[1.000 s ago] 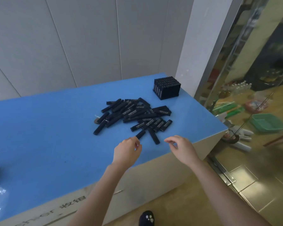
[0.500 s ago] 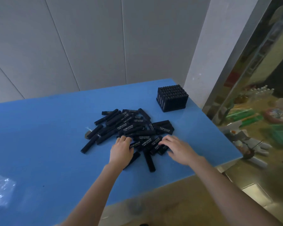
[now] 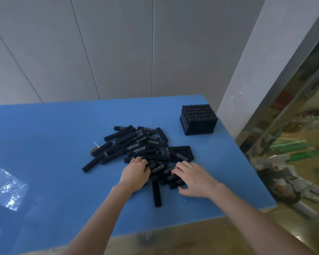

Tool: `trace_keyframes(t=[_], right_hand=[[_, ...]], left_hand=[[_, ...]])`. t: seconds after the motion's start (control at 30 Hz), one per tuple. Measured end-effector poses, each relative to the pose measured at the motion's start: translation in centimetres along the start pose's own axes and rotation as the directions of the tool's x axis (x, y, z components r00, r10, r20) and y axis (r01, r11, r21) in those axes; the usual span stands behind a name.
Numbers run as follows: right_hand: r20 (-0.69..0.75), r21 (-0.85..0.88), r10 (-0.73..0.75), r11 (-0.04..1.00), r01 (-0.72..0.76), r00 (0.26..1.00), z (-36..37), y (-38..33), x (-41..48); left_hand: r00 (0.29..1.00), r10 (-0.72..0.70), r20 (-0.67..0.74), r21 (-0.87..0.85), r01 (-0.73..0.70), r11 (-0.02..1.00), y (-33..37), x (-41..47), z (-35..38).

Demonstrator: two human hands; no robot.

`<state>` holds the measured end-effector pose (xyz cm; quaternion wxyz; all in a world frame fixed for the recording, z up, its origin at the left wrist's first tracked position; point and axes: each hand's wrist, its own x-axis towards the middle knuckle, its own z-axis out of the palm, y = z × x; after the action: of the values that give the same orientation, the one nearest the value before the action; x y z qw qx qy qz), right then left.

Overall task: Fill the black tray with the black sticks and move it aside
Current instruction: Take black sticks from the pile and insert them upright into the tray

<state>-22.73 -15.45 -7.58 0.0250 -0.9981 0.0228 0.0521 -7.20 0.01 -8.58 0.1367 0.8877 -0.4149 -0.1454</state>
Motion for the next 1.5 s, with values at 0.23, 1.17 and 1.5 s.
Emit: trace_keyframes(t=[0.23,1.17,1.5], right_hand=[[0.068,-0.073,-0.002,0.997,0.007,0.998,0.4,-0.1,-0.4],[0.31,0.853,0.119,-0.472,-0.221,0.943,-1.7,-7.8,-0.2],[0.259,0.933,-0.113,-0.23,-0.278,0.959,-3.5,-21.9,3.0]], left_hand=[[0.998,-0.068,-0.003,0.223,0.067,0.973,3.0,0.6,0.8],[0.774,-0.632,0.042,-0.899,0.305,0.313,1.2,-10.0,-0.3],[0.711,-0.702,0.044,-0.993,0.11,0.049,-4.6,-20.9,-5.2]])
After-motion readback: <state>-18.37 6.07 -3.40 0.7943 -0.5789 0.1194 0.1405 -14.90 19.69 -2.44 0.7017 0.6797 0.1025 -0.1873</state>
